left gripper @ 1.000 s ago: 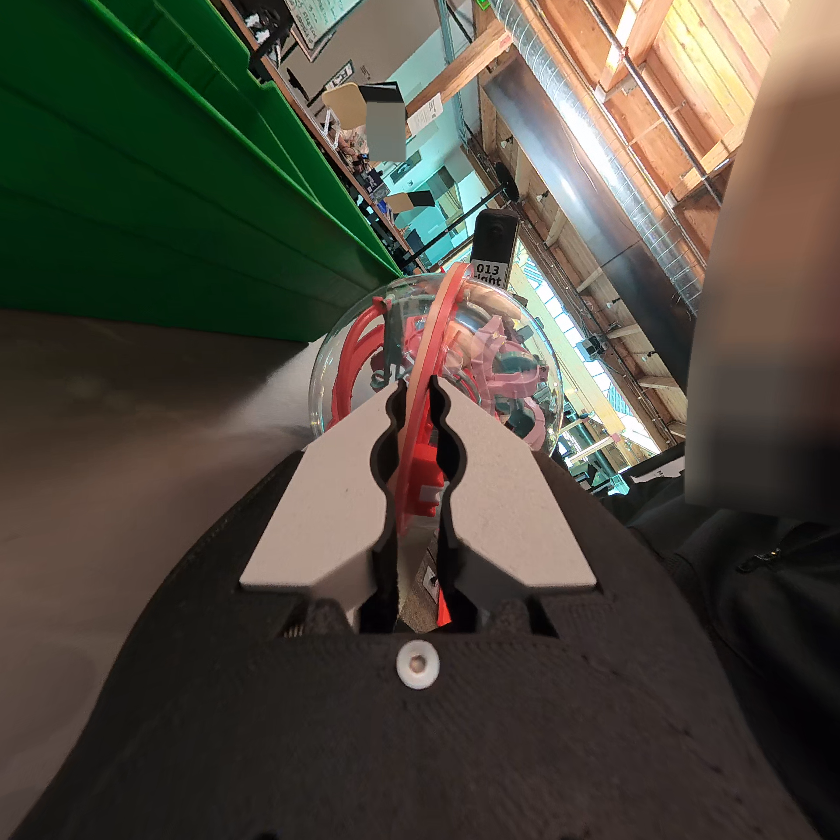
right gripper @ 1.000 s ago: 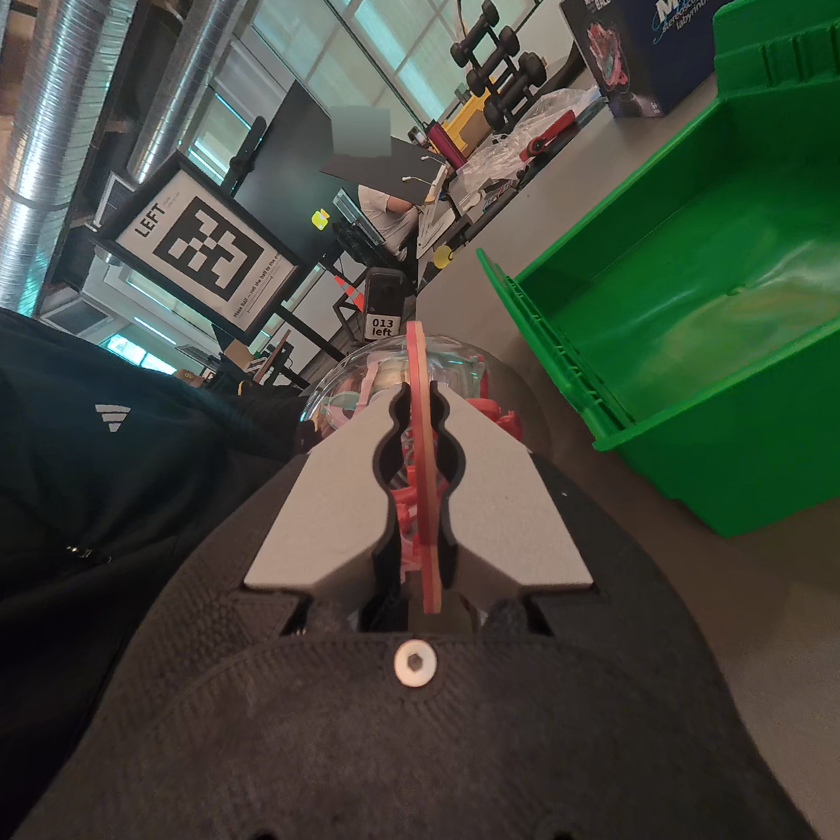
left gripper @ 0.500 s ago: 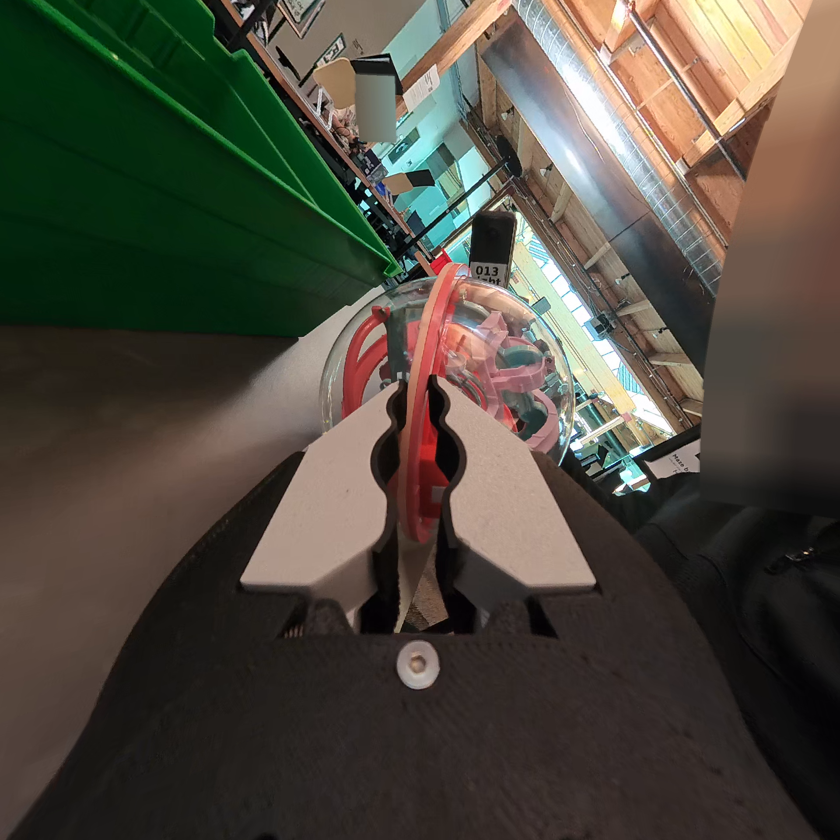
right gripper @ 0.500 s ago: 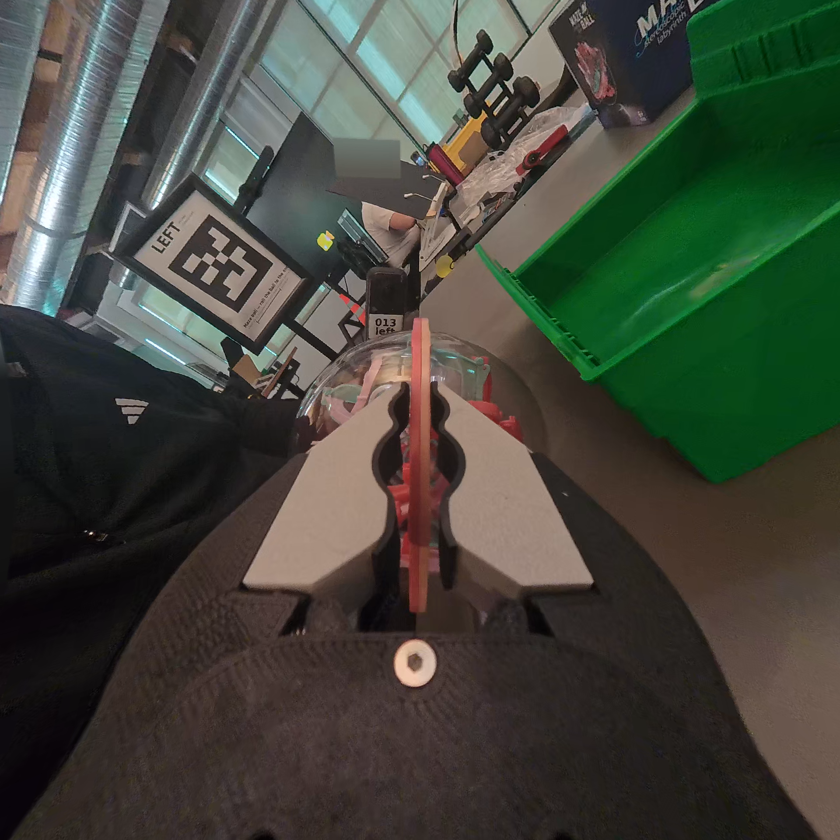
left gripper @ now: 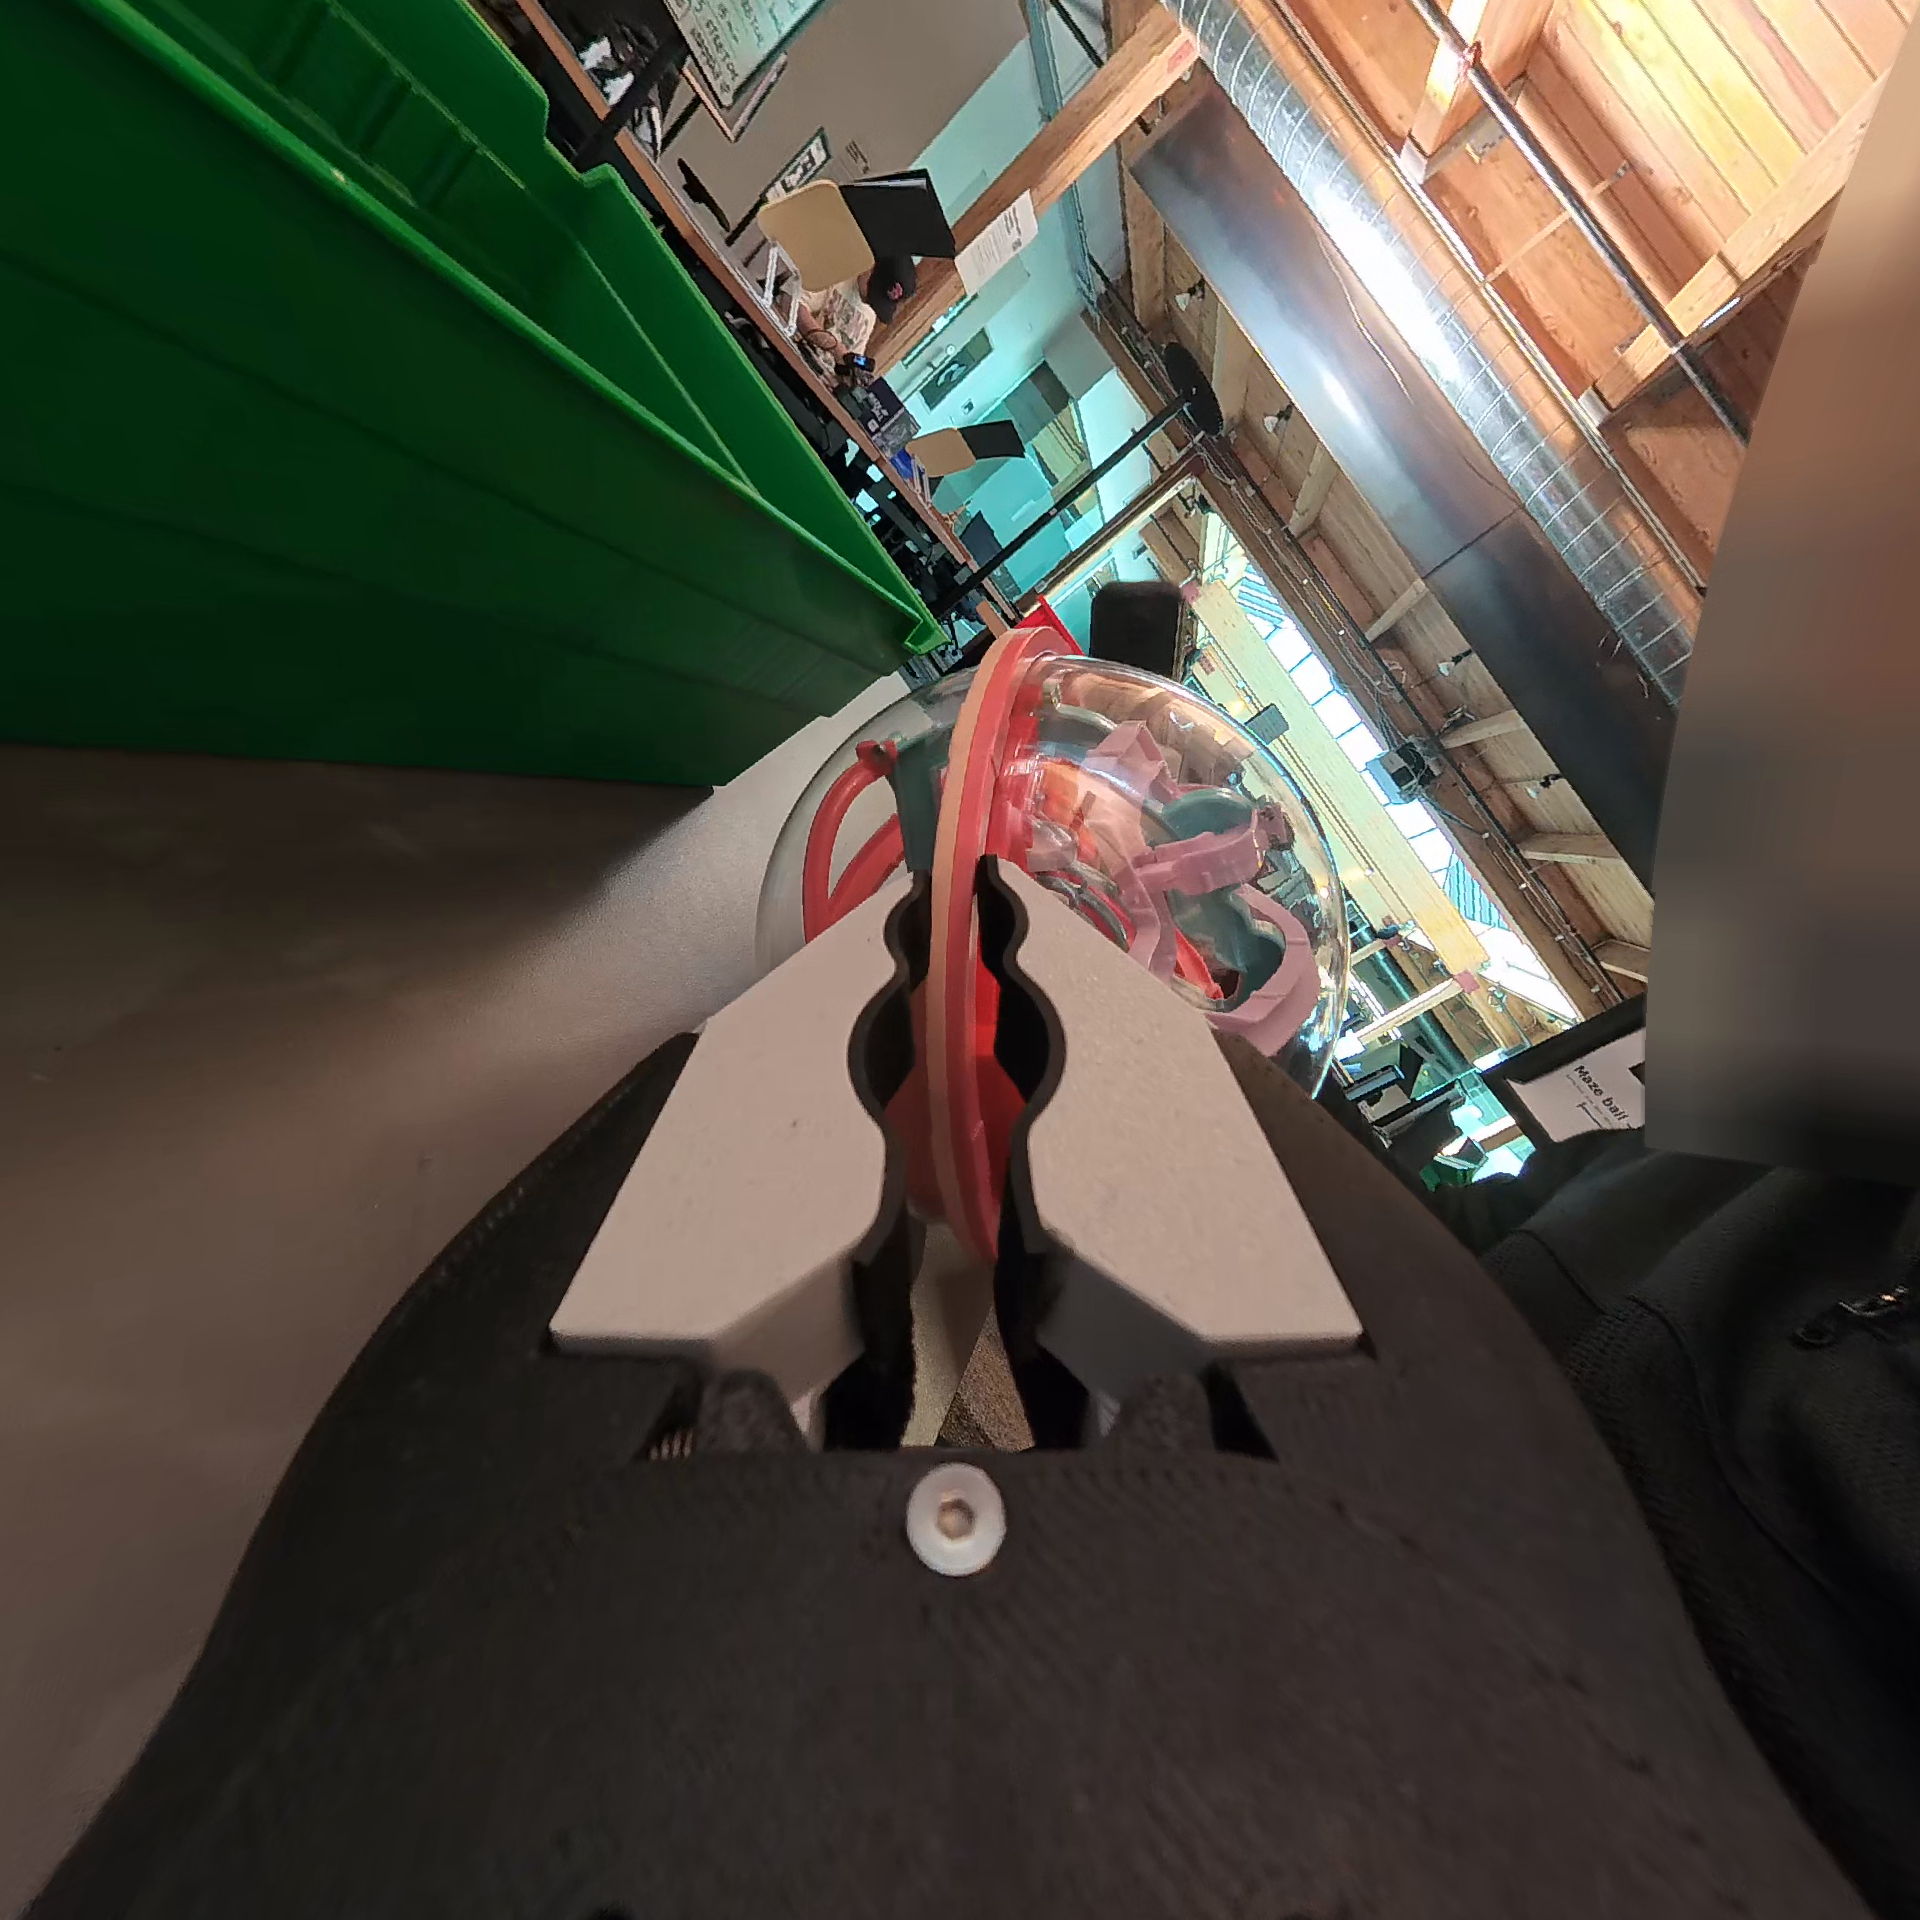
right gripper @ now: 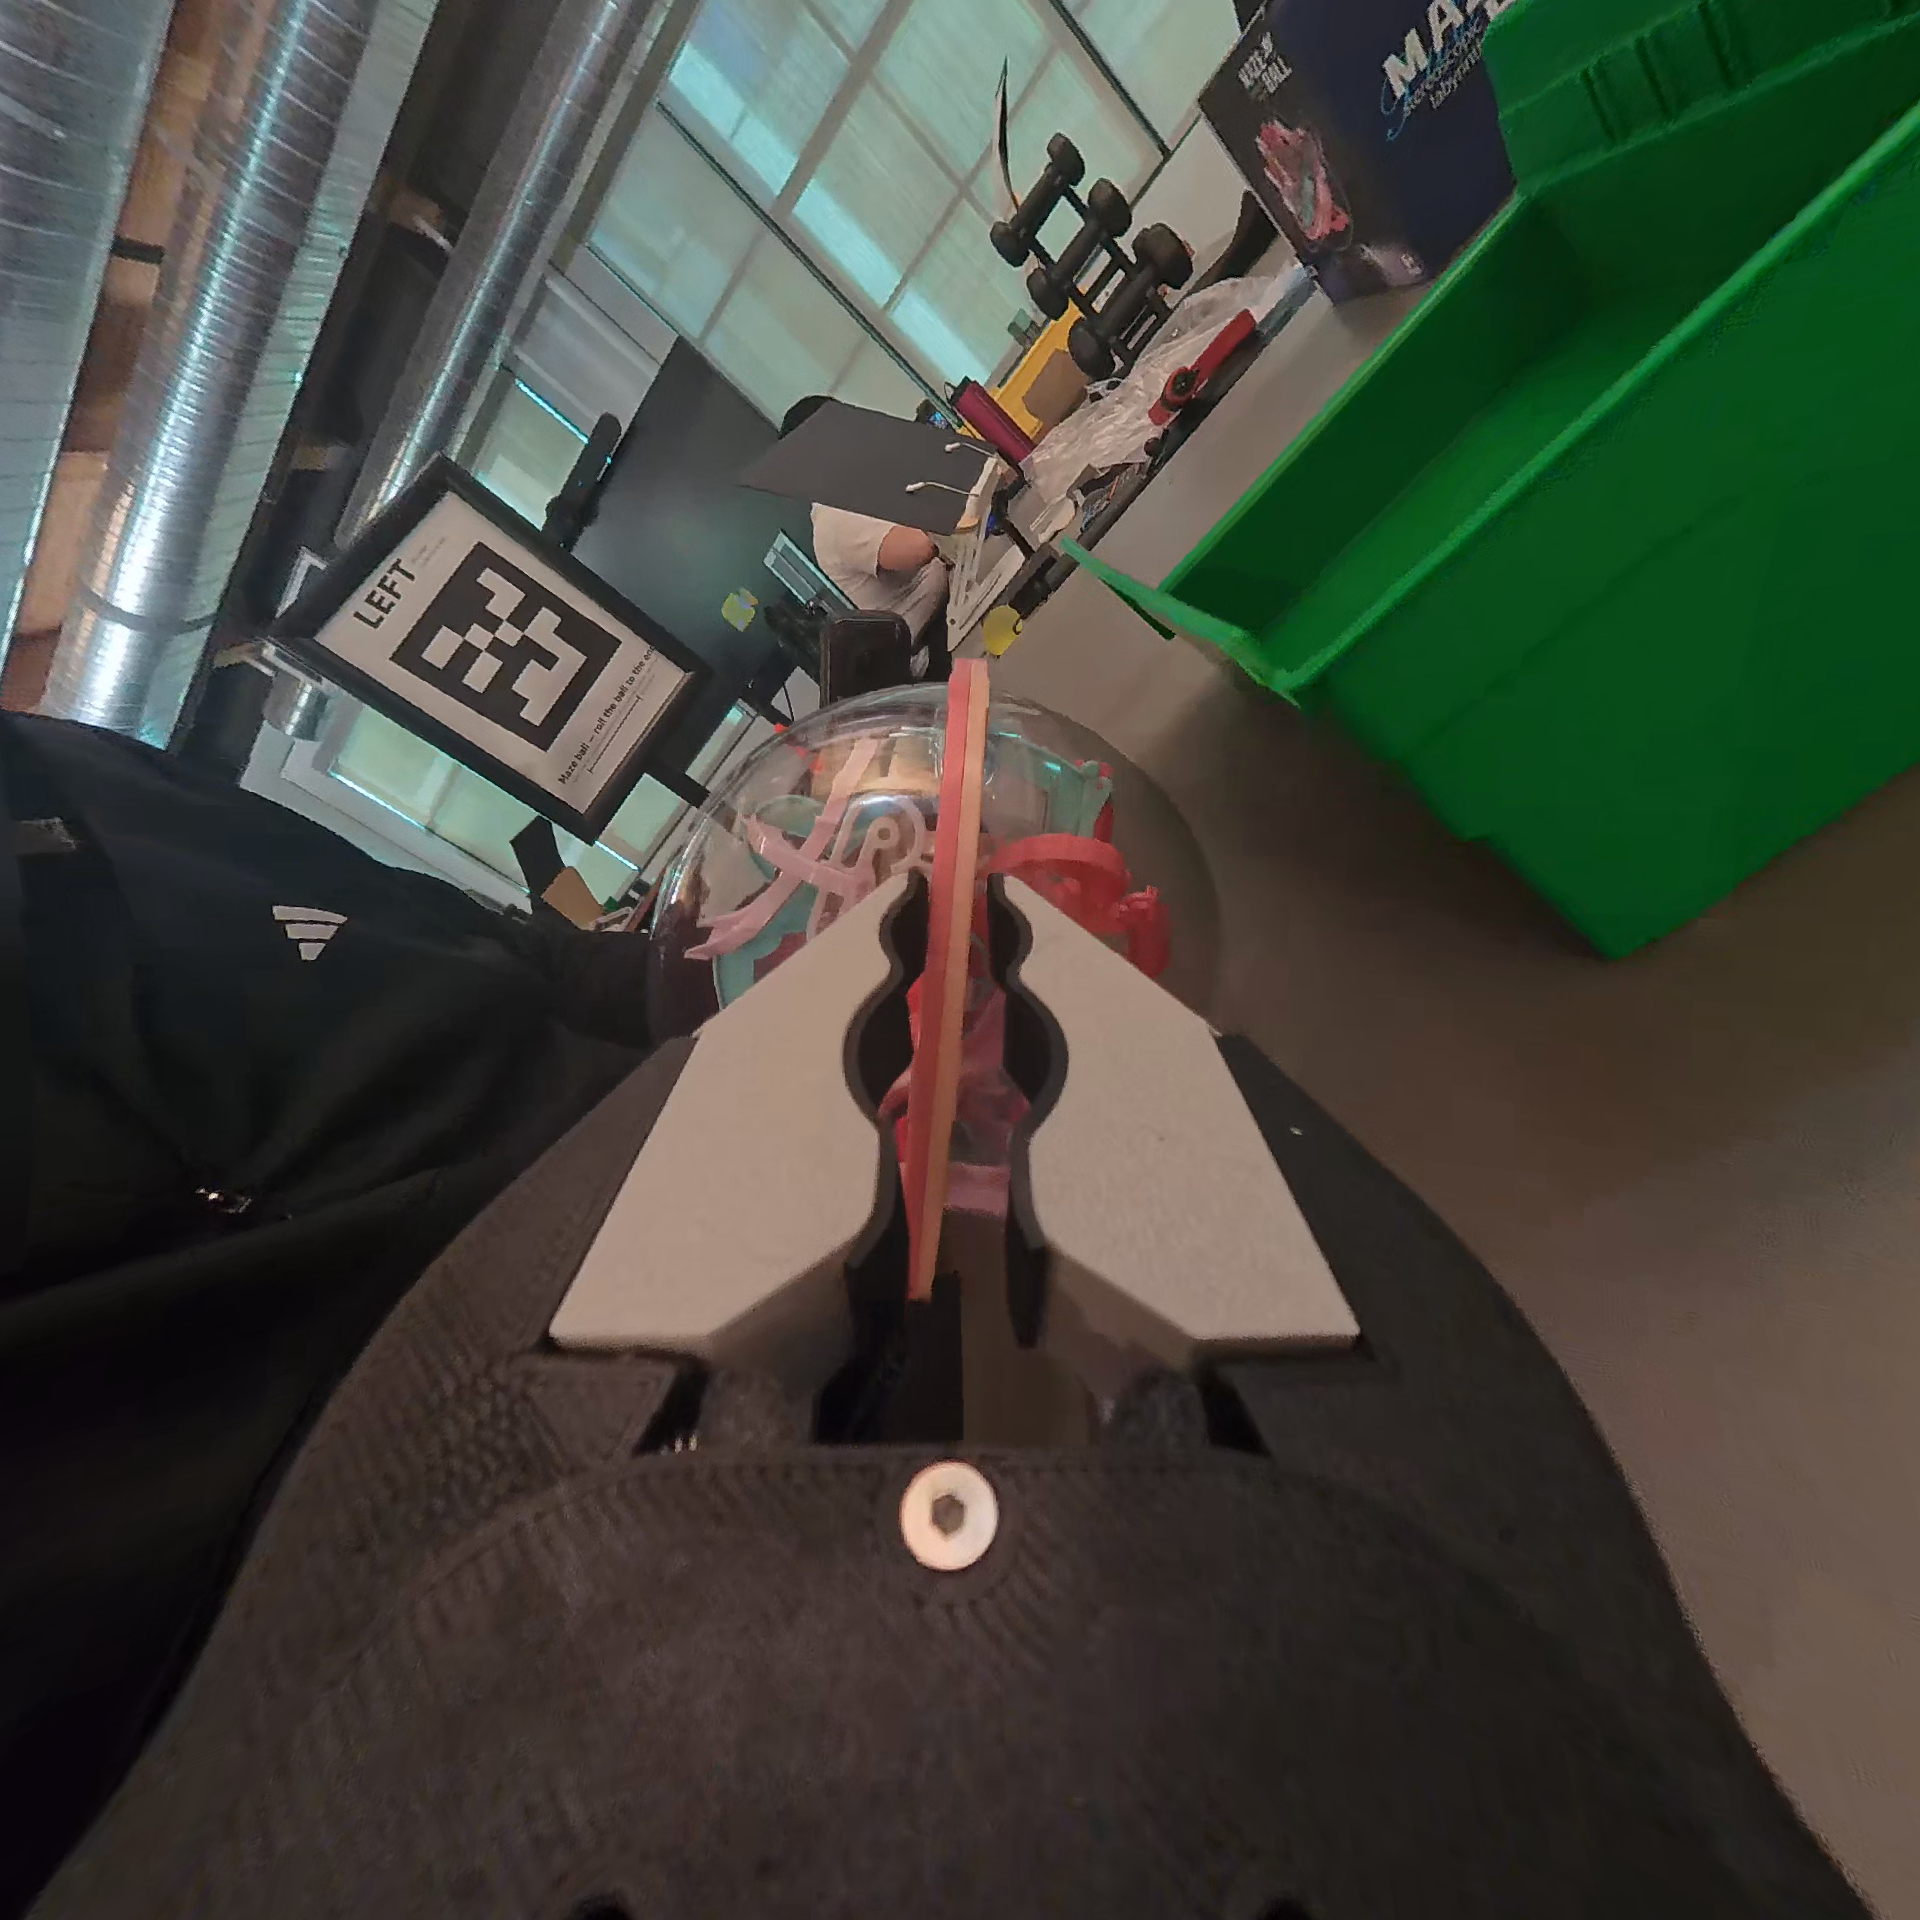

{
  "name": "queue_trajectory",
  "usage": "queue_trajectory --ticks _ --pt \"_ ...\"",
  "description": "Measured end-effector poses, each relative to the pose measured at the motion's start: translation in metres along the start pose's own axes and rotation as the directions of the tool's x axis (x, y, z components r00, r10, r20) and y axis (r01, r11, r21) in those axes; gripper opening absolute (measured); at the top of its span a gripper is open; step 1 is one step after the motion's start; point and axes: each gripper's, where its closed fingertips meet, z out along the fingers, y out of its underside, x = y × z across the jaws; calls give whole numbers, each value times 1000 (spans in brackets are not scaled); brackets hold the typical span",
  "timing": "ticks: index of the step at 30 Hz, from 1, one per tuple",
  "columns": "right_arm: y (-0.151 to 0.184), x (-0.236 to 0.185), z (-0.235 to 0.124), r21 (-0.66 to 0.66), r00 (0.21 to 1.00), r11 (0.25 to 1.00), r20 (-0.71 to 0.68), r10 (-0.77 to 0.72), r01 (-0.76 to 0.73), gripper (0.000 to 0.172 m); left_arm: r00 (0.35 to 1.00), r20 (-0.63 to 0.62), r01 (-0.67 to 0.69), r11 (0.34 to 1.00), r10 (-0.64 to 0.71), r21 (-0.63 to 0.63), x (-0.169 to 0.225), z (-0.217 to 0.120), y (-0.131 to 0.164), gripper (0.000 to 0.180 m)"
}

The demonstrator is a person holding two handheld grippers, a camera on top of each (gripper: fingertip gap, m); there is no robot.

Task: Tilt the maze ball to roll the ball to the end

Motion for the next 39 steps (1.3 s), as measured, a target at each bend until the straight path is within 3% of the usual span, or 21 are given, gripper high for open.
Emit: queue_trajectory --ticks 11,39 --pt "23 -2 -7 39 999 998 -5 48 -48 7 1000 -7 5 1000 -5 15 0 -1 -2 6" --pt "2 -2 -9 55 998 997 -42 -54 56 7 999 -38 -25 999 26 22 6 3 -7 7"
